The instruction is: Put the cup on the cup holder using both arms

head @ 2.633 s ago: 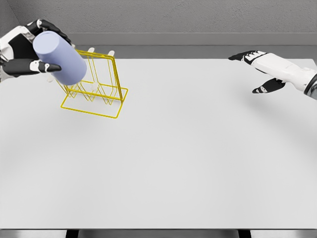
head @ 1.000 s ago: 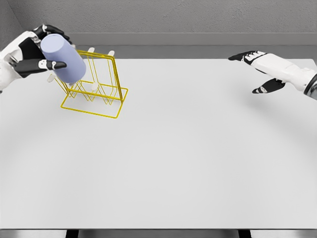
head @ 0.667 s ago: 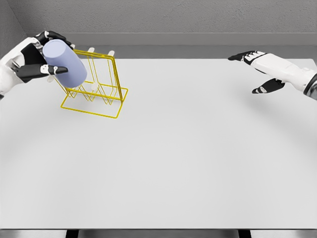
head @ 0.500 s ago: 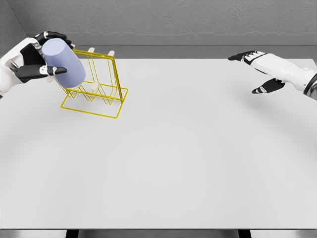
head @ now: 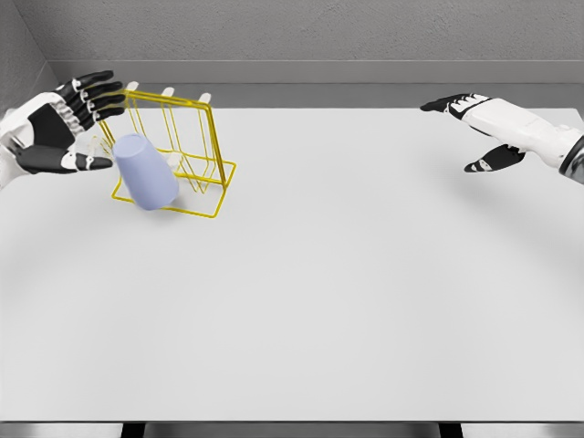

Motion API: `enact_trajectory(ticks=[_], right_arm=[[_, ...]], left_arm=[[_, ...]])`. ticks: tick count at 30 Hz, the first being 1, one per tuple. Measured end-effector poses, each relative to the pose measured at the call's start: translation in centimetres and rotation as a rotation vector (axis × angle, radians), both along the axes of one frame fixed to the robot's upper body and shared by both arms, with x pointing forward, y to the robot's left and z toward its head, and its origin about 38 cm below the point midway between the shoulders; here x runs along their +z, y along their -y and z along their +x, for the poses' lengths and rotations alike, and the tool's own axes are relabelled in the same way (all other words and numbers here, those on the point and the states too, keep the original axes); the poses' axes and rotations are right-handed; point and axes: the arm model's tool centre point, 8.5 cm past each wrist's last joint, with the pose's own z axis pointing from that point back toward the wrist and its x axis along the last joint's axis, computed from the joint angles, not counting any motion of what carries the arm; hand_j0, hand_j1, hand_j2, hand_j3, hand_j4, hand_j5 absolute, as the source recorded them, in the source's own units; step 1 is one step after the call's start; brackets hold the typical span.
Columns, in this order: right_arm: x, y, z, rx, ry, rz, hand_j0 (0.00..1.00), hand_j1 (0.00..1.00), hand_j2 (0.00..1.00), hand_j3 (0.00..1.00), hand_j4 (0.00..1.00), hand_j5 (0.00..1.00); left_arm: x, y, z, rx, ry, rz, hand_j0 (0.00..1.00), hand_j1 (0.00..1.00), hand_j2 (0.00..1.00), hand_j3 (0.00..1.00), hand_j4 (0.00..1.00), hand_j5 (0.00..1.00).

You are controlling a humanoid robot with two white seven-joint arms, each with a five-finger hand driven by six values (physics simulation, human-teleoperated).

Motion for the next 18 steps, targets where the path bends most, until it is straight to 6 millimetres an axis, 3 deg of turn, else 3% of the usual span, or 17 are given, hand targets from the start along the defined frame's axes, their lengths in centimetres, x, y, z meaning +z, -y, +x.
enact_trajectory(ticks=[8, 10, 18], right_arm=[[0.0, 0.0, 0.0, 0.0, 0.0, 0.0, 1.0, 1.0, 1.0, 1.0, 1.0, 1.0], [0.0, 0.0, 0.0, 0.0, 0.0, 0.0, 1.0, 1.0, 1.0, 1.0, 1.0, 1.0], [0.0, 0.0, 0.0, 0.0, 0.0, 0.0, 1.0, 1.0, 1.0, 1.0, 1.0, 1.0]], left_arm=[[2.6, 2.3, -5.2, -0.146, 0.173, 0.039, 1.0, 1.0, 1.0, 1.0, 1.0, 1.0], [3.4, 3.2, -5.7, -0.18, 0.22, 0.037, 1.0, 1.0, 1.0, 1.0, 1.0, 1.0], [2.3, 5.7, -6.6, -0.237, 0.264, 0.032, 1.0, 1.0, 1.0, 1.0, 1.0, 1.0]])
